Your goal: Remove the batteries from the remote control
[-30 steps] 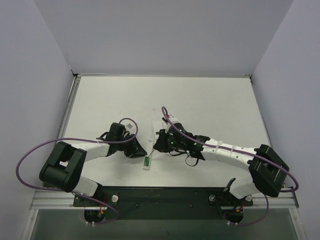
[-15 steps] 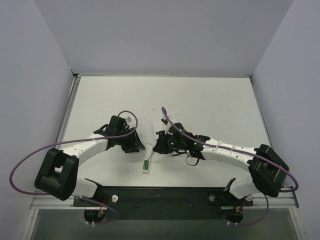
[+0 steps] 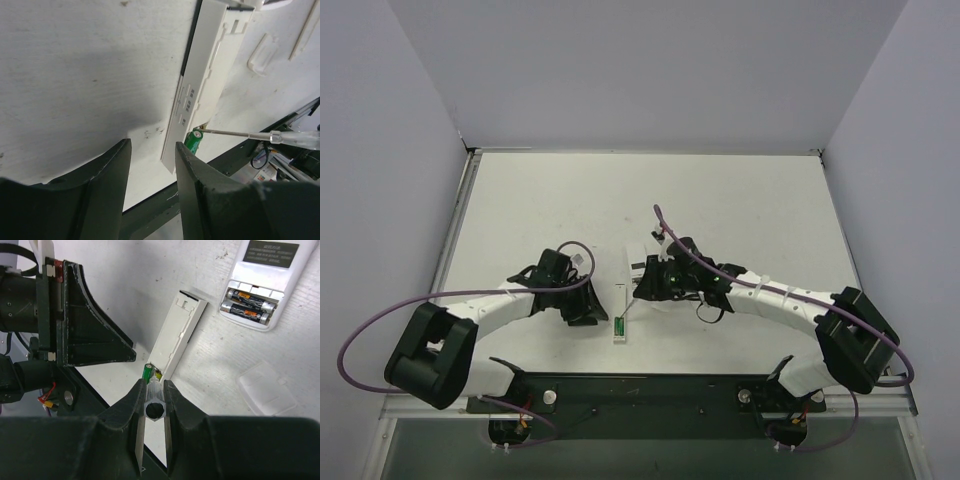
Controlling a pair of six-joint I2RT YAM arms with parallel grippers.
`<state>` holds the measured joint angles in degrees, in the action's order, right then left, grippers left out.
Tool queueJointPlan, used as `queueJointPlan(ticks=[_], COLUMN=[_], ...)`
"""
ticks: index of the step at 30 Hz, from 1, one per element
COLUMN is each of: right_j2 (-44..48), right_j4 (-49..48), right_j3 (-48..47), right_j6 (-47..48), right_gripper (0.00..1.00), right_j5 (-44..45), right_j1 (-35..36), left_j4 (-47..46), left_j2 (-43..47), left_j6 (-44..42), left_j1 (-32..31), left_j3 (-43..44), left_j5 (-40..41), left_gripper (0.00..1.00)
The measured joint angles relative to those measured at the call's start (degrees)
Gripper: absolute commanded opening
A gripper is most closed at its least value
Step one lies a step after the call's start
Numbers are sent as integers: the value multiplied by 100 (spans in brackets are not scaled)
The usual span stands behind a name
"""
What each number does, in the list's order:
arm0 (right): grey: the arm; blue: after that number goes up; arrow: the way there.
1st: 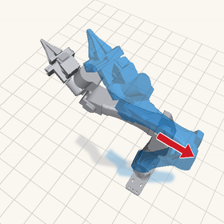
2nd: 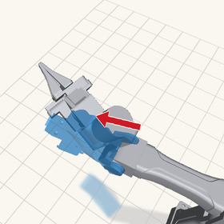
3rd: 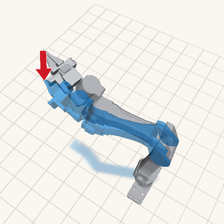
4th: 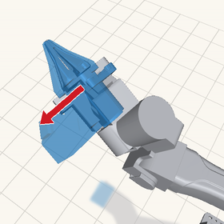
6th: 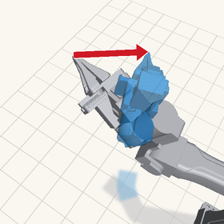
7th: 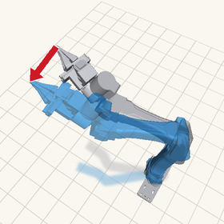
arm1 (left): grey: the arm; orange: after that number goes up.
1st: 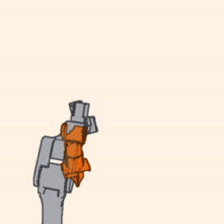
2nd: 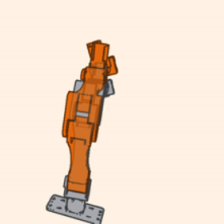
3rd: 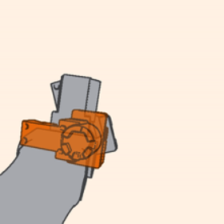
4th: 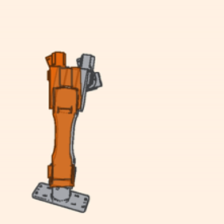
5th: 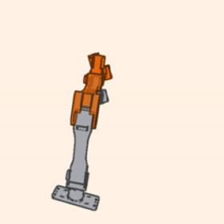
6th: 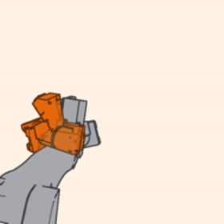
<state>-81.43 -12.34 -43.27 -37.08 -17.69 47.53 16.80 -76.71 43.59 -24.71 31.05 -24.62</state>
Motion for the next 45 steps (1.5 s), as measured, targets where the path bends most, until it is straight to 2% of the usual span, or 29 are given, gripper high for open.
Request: queueJointPlan(ticks=[14, 23, 35, 45], right_j2=[35, 289, 535, 544], right_j4=[236, 315, 643, 719], right_j3=[-42, 192, 238, 227], right_j6=[398, 417, 479, 501], right_gripper=[0, 0, 0, 0], right_j5=[-459, -664, -706, -721], right_j1=[-472, -1008, -960, -957], left_j4=[-962, -1207, -1757, -1847], left_j2=[-275, -656, -1244, -1298], left_j6=[291, 474, 706, 815], left_j1=[-153, -413, -756, -927], left_j3=[-92, 87, 271, 284], left_j5=[-326, -402, -437, -431], left_gripper=[50, 40, 34, 31])
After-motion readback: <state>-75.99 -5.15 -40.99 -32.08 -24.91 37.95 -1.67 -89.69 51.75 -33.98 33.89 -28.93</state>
